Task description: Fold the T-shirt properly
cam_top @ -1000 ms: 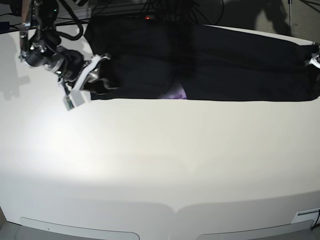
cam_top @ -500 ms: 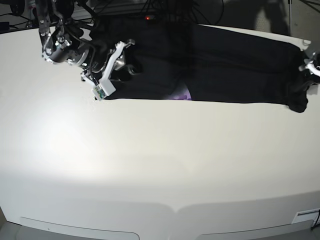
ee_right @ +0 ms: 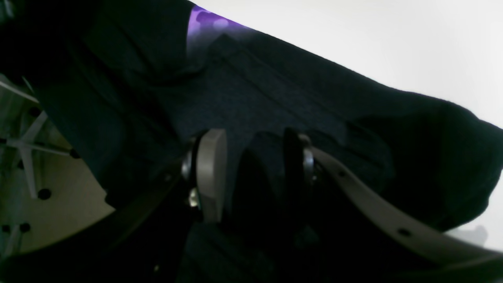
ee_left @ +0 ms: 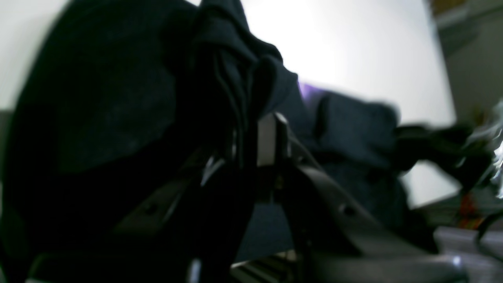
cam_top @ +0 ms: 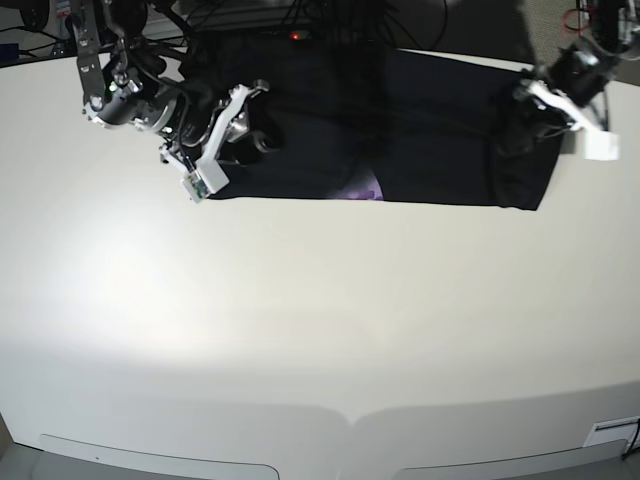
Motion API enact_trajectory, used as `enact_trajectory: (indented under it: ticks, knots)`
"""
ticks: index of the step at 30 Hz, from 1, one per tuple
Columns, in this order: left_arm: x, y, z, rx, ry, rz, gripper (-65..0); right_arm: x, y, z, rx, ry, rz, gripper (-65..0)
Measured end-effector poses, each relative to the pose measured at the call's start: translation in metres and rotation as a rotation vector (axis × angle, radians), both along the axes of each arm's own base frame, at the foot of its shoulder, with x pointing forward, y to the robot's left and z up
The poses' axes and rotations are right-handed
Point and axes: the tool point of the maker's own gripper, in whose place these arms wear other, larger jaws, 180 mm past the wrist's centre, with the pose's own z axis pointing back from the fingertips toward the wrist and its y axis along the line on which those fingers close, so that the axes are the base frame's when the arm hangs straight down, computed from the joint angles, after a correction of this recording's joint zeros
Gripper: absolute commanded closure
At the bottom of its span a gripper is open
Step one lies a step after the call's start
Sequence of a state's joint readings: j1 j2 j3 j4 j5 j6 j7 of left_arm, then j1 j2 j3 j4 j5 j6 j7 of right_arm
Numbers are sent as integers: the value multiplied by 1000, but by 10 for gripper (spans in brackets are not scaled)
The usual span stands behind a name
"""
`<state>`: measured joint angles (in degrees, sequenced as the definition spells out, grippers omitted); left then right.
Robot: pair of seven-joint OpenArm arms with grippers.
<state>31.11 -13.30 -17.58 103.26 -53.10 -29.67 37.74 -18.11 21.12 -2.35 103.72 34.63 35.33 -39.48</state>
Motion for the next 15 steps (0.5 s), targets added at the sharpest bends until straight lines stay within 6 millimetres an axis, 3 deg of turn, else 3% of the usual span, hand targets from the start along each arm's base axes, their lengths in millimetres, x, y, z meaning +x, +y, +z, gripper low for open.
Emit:
enact_trajectory:
  ticks: [6, 11, 15]
  knots:
    - [0, -26, -17, 44, 36, -20, 0, 0, 0, 0, 0, 0, 0, -246]
    - [6, -61, -13, 5, 12, -108, 0, 0, 0, 0, 0, 0, 0, -246]
    - [15, -65, -20, 64, 34, -101, 0, 0, 0, 0, 0, 1, 0, -246]
